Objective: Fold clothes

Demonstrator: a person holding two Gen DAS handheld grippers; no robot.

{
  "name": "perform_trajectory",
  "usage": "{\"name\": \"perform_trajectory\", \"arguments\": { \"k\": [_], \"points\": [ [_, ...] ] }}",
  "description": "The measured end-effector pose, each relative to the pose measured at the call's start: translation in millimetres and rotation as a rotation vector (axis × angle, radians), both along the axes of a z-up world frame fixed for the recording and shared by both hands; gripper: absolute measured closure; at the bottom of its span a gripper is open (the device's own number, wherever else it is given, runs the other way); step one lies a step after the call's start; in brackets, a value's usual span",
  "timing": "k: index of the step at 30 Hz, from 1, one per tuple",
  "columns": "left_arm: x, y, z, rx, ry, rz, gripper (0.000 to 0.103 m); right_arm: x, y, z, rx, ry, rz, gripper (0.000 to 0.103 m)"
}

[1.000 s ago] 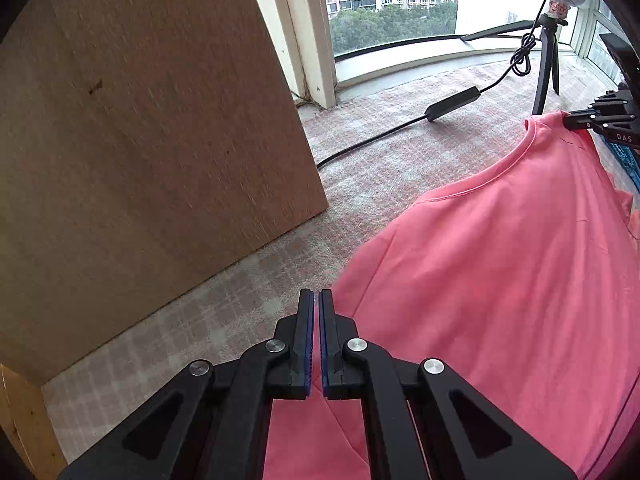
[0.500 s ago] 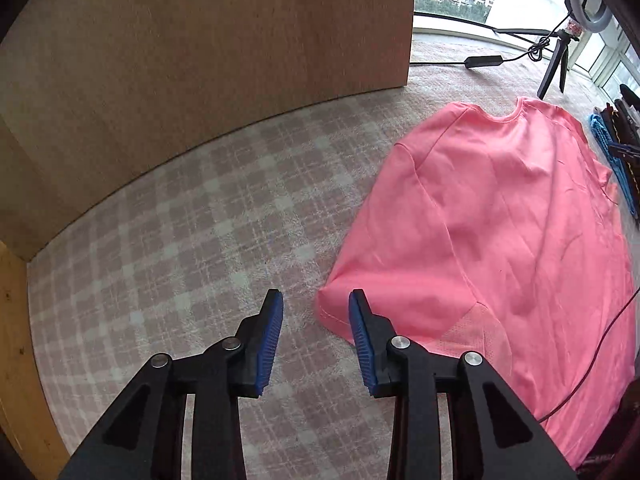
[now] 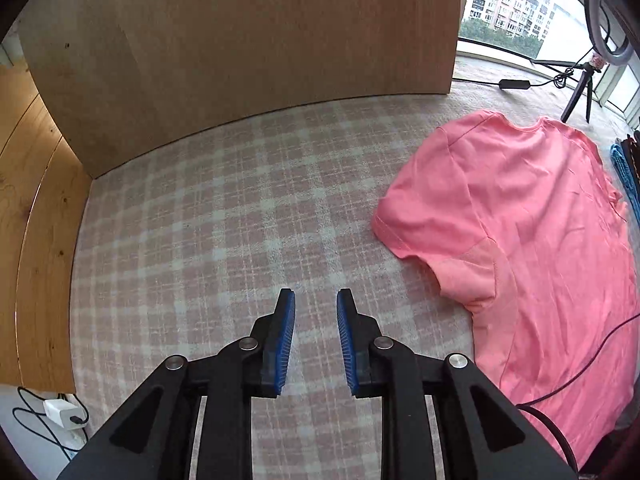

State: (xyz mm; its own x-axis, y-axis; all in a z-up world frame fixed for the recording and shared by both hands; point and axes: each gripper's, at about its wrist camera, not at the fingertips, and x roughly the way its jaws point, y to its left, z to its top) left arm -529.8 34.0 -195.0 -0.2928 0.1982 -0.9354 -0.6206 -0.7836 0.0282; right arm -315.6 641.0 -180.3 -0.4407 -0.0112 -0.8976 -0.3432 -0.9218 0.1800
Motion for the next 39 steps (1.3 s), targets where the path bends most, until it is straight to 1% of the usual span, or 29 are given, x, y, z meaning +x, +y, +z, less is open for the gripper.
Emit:
{"name": "perform_trajectory", "arguments": {
  "k": [1,3,6,9,12,14,16,17,19,20,23,26,29,31,33,34,35,36,37,39],
  "points": [
    [18.0,-7.8,2.9,-0.004,-0.014,-0.019,0.079,16.1,-3.5,4.8,-0.023,0.003,-0.001,0.065],
    [52.9,-20.7,12.8,-0.011,-0.017,-0.058,0.079,54.7,-7.1,17.3,-0.074,0.027,-0.02,0.065],
    [90.9,-48.2,24.4,0.001,-0.046,-0.061,0.079,116.4,-11.1,39.6,-0.137,0.089,-0.072,0.065],
    [129.6,-73.4,31.0,0.027,-0.076,-0.081,0.079,175.4,-27.8,54.0,-0.175,0.127,-0.106,0.065],
    [169.1,-95.9,27.6,0.021,-0.106,-0.113,0.079,230.2,-60.9,51.2,-0.153,0.088,-0.104,0.065],
    [198.3,-103.8,18.7,0.045,-0.141,-0.125,0.079,260.7,-83.4,38.1,-0.156,0.062,-0.104,0.065],
    [230.6,-108.9,9.6,0.066,-0.169,-0.143,0.079,281.4,-107.1,19.3,-0.17,0.027,-0.082,0.065],
    [248.8,-109.8,5.0,0.072,-0.177,-0.155,0.079,289.7,-119.6,9.1,-0.166,0.001,-0.063,0.065],
    [283.6,-109.3,-4.8,0.086,-0.191,-0.181,0.079,299.2,-142.5,-8.3,-0.128,-0.047,-0.002,0.065],
    [299.7,-107.4,-10.3,0.094,-0.196,-0.194,0.079,303.3,-150.1,-14.1,-0.124,-0.053,0.024,0.065],
    [335.4,-95.0,-30.6,0.058,-0.191,-0.244,0.079,319.2,-164.1,-23.0,-0.097,-0.058,0.081,0.065],
    [356.3,-84.4,-46.6,0.025,-0.186,-0.272,0.079,336.3,-170.9,-26.7,-0.068,-0.067,0.13,0.065],
    [364.0,-76.4,-56.9,-0.014,-0.136,-0.282,0.079,349.3,-178.2,-26.6,-0.031,-0.064,0.175,0.065],
    [360.1,-74.1,-60.3,-0.002,-0.146,-0.251,0.079,354.6,-185.6,-27.2,0.017,-0.067,0.204,0.064],
    [356.7,-72.4,-61.7,0.013,-0.158,-0.225,0.082,357.4,-193.1,-30.3,0.05,-0.072,0.245,0.064],
    [355.8,-71.7,-61.3,0.02,-0.162,-0.216,0.086,358.3,-197.3,-31.7,0.066,-0.07,0.268,0.064],
    [356.2,-70.4,-60.2,0.017,-0.151,-0.213,0.093,358.0,-201.4,-32.7,0.091,-0.061,0.289,0.064],
    [356.9,-69.1,-58.4,0.014,-0.142,-0.21,0.095,356.8,-204.9,-33.8,0.118,-0.052,0.313,0.064],
    [357.9,-68.0,-55.5,0.02,-0.142,-0.209,0.097,355.2,-208.4,-35.0,0.146,-0.043,0.336,0.063],
    [360.8,-65.7,-46.9,0.047,-0.141,-0.225,0.097,349.1,-215.6,-37.4,0.211,-0.025,0.379,0.063]
  ]
}}
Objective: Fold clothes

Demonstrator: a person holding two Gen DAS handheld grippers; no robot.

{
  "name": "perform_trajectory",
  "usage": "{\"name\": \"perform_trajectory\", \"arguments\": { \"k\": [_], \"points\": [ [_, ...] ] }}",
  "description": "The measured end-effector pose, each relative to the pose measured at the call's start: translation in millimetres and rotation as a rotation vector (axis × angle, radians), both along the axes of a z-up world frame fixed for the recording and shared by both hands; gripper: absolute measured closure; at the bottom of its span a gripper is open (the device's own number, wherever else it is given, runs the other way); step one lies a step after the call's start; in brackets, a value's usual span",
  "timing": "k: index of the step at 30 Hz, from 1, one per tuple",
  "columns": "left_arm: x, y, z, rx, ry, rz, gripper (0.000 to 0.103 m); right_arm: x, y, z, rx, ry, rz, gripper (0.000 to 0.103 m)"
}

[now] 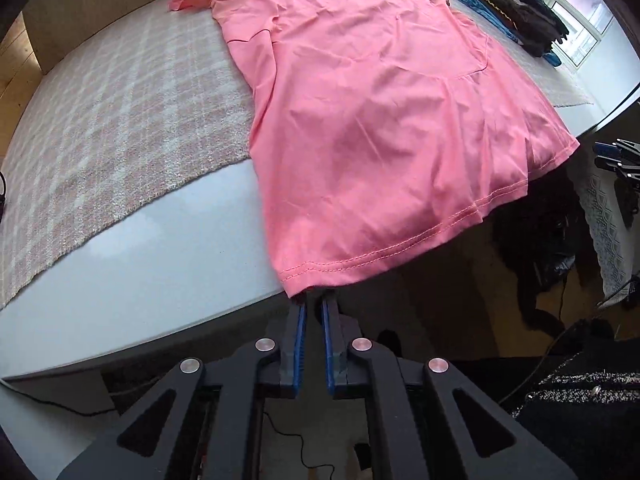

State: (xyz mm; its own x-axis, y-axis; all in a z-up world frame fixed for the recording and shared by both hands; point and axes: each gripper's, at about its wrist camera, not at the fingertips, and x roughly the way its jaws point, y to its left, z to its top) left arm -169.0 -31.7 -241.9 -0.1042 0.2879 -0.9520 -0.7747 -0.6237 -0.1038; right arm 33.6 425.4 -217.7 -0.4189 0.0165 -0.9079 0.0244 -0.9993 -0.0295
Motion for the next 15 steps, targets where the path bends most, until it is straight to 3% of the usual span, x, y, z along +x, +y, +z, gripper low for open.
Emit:
{"name": "perform_trajectory", "arguments": {
  "k": [5,15],
  "points": [
    [-1.0,4.7,15.3,0.019,0.017,-0.006,0.101,-13.9,-9.1,-8.3,0.097,0.025,0.081,0.063],
    [-4.6,4.8,33.5,0.024,0.047,-0.025,0.102,-23.4,-15.6,-23.7,0.11,0.01,0.19,0.064]
  ]
}}
